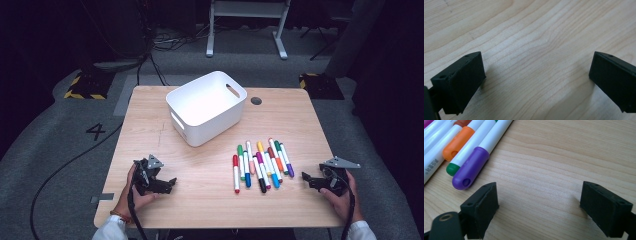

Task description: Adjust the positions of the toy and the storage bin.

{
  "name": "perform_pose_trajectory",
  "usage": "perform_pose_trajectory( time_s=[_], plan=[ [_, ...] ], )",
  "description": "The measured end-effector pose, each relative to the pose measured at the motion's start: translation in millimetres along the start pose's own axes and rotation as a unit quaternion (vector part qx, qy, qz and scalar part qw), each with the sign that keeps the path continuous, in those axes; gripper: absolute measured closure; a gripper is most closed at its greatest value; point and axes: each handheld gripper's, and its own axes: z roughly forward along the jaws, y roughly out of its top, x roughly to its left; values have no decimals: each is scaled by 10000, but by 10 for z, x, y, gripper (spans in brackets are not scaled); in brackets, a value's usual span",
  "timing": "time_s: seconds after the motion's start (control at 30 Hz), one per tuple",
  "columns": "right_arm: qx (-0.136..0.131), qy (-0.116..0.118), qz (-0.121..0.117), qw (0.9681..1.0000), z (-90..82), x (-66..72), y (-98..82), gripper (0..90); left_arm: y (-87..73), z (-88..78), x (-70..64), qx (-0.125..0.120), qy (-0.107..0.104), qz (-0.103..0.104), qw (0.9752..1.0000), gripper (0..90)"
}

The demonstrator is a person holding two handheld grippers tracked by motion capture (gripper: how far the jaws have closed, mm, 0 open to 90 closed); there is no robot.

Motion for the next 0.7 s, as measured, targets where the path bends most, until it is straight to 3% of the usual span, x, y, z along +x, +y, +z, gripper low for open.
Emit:
perform_pose_trajectory(
  time_s=[0.03,0.1,0.13,0.2,0.23,0.27,0.33,0.37,0.5,0.57,0.7],
  plan=[
    [0,7,-2,10000,0,-1,0,149,-5,-6,8,-50,-66,39,10000,36],
    [-1,13,-5,10000,0,-3,0,149,-11,-41,36,-182,-151,43,9997,183],
    [-1,12,-6,10000,0,-3,0,149,-11,-41,36,-182,-151,43,9997,213],
    [0,13,-7,10000,0,-3,0,149,-3,-42,46,-157,-277,81,9995,150],
    [-2,11,-7,10000,0,-3,0,149,10,-56,45,-172,-235,148,9995,150],
    [-1,11,-6,10000,0,-2,0,149,39,-82,31,-205,-256,241,9992,211],
    [0,12,-5,10000,0,-2,0,149,63,-98,23,-207,-333,258,9989,194],
    [-1,10,-7,10000,0,-2,0,149,108,-137,22,-310,-292,351,9985,195],
    [1,-7,1,10000,-2,0,-2,149,217,-219,35,-504,-384,322,9975,215],
    [4,-4,5,10000,-3,0,-2,149,367,-292,23,-771,-413,382,9954,221],
    [0,-6,2,10000,-2,0,-2,149,541,-322,-10,-946,-453,516,9931,235]
  ],
)
